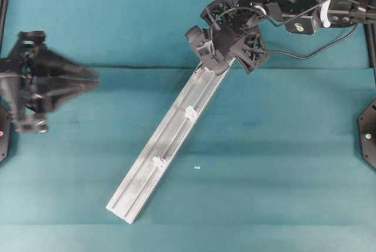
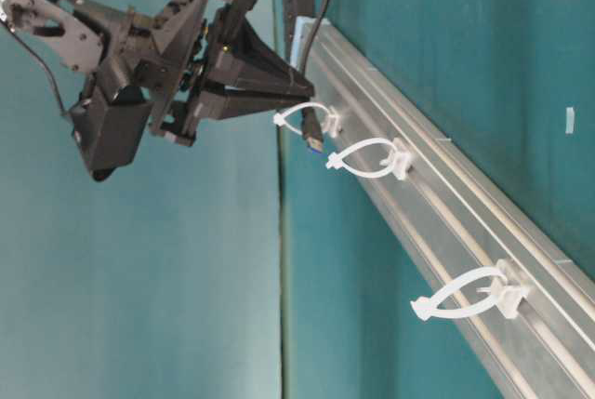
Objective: Pass the USB cable through three rings with both arms.
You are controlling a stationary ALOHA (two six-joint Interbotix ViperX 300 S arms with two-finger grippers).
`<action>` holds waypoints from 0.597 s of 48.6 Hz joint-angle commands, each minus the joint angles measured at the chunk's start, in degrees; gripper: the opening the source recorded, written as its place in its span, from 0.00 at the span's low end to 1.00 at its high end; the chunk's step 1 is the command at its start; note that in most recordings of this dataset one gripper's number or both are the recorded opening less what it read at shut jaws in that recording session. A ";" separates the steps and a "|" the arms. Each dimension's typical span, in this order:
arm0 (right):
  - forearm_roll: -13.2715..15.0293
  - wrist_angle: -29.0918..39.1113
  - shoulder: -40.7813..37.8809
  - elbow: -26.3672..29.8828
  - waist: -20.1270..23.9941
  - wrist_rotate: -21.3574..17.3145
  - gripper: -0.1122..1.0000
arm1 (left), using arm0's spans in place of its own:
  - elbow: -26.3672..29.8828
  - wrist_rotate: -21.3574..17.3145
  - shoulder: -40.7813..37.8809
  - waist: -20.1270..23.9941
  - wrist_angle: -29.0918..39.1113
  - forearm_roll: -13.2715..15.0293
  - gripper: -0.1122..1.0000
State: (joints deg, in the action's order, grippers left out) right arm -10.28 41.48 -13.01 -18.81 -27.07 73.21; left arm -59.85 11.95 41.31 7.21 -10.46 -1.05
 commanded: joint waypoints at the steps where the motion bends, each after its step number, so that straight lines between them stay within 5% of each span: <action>1: -1.23 -0.26 0.00 0.35 0.09 -0.53 0.17 | 2.37 1.76 -4.22 1.05 -0.09 -0.09 0.68; 8: -2.64 -0.35 0.00 0.26 -0.18 -0.53 0.17 | 5.10 4.83 -13.01 3.25 -0.18 -0.09 0.97; 29: -3.43 -0.44 0.09 0.26 -0.26 -0.53 0.17 | 21.27 4.57 -42.54 7.03 -1.85 -0.09 0.97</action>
State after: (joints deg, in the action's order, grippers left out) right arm -13.45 41.31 -13.01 -18.90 -27.51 73.13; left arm -41.92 16.61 1.49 13.80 -11.69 -1.05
